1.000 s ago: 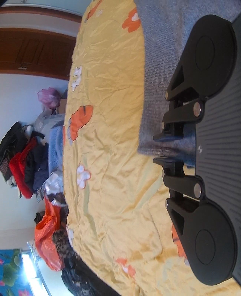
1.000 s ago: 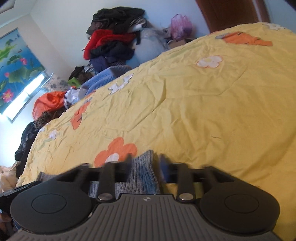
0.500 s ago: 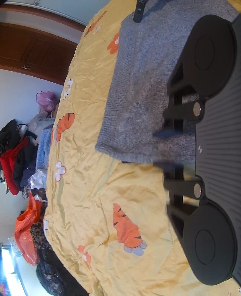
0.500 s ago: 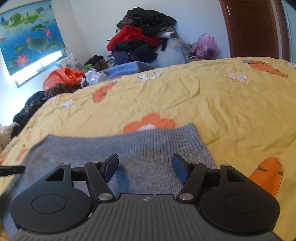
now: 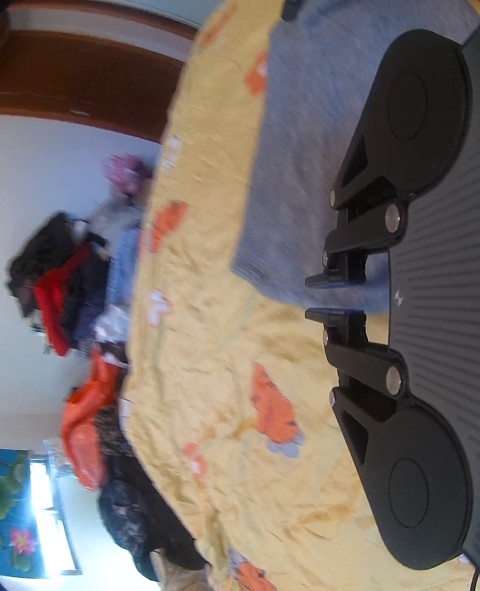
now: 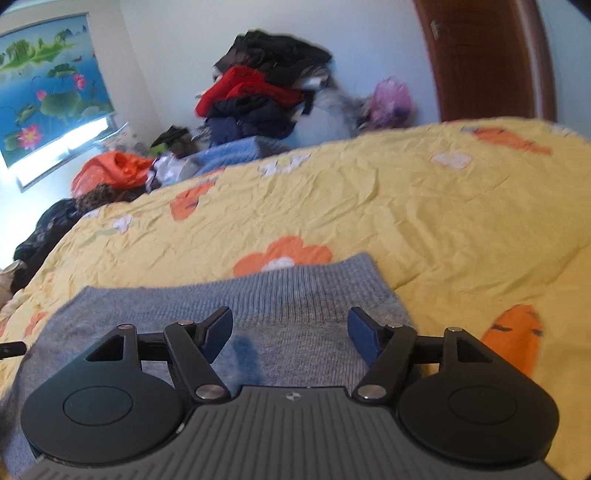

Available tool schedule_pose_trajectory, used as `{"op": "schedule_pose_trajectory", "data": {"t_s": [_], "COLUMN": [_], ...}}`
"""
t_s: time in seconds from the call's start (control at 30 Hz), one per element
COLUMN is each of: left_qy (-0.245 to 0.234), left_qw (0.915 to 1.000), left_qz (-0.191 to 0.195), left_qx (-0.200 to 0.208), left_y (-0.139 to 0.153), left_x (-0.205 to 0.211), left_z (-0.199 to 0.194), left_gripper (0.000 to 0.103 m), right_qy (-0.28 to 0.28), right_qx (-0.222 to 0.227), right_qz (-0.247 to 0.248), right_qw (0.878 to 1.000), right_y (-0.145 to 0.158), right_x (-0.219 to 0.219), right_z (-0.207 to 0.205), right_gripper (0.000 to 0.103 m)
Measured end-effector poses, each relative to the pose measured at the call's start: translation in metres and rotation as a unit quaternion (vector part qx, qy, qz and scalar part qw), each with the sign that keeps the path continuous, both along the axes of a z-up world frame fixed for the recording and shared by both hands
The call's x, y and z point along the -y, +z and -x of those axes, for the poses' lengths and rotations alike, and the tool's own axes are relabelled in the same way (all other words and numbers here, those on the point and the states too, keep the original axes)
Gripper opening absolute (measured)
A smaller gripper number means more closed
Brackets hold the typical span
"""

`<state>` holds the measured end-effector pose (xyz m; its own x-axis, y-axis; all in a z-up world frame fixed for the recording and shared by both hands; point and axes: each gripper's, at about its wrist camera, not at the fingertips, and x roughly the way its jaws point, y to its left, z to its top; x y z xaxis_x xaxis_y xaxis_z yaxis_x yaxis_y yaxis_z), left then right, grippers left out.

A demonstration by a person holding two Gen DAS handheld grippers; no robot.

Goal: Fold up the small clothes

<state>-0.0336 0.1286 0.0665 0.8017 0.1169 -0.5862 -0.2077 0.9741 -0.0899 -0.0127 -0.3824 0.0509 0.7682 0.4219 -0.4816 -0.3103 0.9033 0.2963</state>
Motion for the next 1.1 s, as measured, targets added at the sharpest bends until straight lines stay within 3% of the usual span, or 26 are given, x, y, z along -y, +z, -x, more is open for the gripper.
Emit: {"op": "schedule_pose_trajectory", "data": {"t_s": [0.03,0.07,0.1,0.17,0.23,0.33,0.4,0.63,0.7,0.83,0.97,1.03,1.1], "left_qy": [-0.013,-0.03,-0.041,-0.059,-0.076,-0.086,-0.097,-0.106,-0.098,-0.127,-0.151,-0.156,-0.164], "left_qw": [0.9997,0.9988,0.9977,0.9954,0.9947,0.9939,0.9939,0.9924,0.9934,0.9908,0.9858,0.9854,0.9836], "left_qz": [0.001,-0.004,-0.016,-0.044,-0.059,-0.063,-0.049,-0.054,-0.054,-0.047,-0.059,-0.054,-0.062], "left_qx": [0.02,0.04,0.053,0.061,0.036,-0.029,-0.018,-0.028,-0.024,-0.001,-0.044,-0.042,-0.044], "left_y": [0.004,0.006,0.005,-0.004,-0.017,-0.043,-0.052,-0.053,-0.046,-0.035,-0.052,-0.055,-0.054], "left_x": [0.008,0.02,0.032,0.055,0.07,0.073,0.062,0.06,0.06,0.068,0.077,0.072,0.072], "left_z": [0.004,0.005,0.004,-0.003,-0.014,-0.026,-0.021,-0.025,-0.012,0.034,0.049,0.05,0.047], "left_gripper": [0.033,0.064,0.087,0.087,0.087,0.086,0.086,0.088,0.087,0.087,0.088,0.088,0.088], "right_qy": [0.009,0.016,0.023,0.039,0.042,0.059,0.071,0.077,0.065,0.093,0.112,0.105,0.11], "right_qx": [0.012,0.019,0.019,0.006,0.002,0.019,0.027,0.017,0.019,0.044,0.019,0.009,0.0], "right_qz": [-0.001,0.006,0.019,0.053,0.102,0.161,0.18,0.177,0.179,0.153,0.212,0.181,0.177], "right_qw": [1.0,1.0,0.999,0.998,0.994,0.985,0.981,0.981,0.982,0.983,0.971,0.978,0.978], "right_y": [0.004,0.006,0.006,-0.001,-0.009,-0.018,-0.021,-0.019,-0.01,0.005,-0.016,-0.025,-0.023], "right_x": [-0.004,-0.011,-0.02,-0.036,-0.048,-0.054,-0.053,-0.055,-0.054,-0.048,-0.059,-0.049,-0.047], "right_z": [0.008,0.015,0.019,0.022,0.024,0.035,0.041,0.034,0.045,0.09,0.106,0.106,0.103], "right_gripper": [0.075,0.077,0.079,0.078,0.078,0.077,0.077,0.083,0.079,0.086,0.09,0.098,0.1]}}
